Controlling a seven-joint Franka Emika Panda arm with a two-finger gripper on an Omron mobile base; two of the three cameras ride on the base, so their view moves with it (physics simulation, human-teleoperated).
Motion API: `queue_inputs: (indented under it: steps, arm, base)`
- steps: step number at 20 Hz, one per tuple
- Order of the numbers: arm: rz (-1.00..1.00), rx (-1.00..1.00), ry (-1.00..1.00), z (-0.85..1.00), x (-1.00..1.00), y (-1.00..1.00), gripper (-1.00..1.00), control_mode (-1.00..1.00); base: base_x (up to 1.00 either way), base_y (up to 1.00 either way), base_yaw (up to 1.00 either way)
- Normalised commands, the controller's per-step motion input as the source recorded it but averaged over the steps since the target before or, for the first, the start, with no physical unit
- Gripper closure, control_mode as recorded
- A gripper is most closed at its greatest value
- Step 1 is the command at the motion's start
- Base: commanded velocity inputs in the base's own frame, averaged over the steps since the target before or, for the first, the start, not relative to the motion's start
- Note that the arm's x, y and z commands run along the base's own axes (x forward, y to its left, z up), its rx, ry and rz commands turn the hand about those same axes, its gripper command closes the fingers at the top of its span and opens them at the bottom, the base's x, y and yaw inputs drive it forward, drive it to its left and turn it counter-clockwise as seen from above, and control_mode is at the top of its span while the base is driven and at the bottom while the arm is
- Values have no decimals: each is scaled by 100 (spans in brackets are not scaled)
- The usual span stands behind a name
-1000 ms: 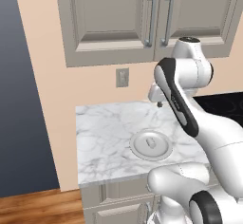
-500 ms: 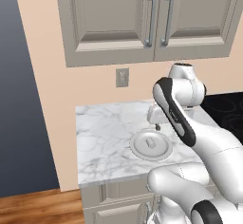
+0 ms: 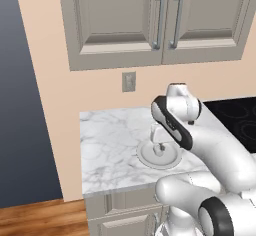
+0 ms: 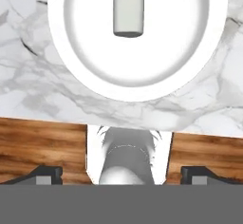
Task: Pick up the marshmallow and place it in the cup of hot chocolate on the dining counter.
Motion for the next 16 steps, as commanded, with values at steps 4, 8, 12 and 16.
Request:
queue_inputs:
  steps: [4,8,12,16]
  arm:
    - [0,0,0,-46,31,0,-100,-100]
    - [0,0,-8,-43,25,0,-100,-100]
    - [0,0,-12,-41,24,3,-100,-100]
    - [0,0,-10,-20,32,9,-100,-100]
  base:
    - [0,0,0]
    - [0,0,0]
    - [0,0,0]
    - [0,0,0]
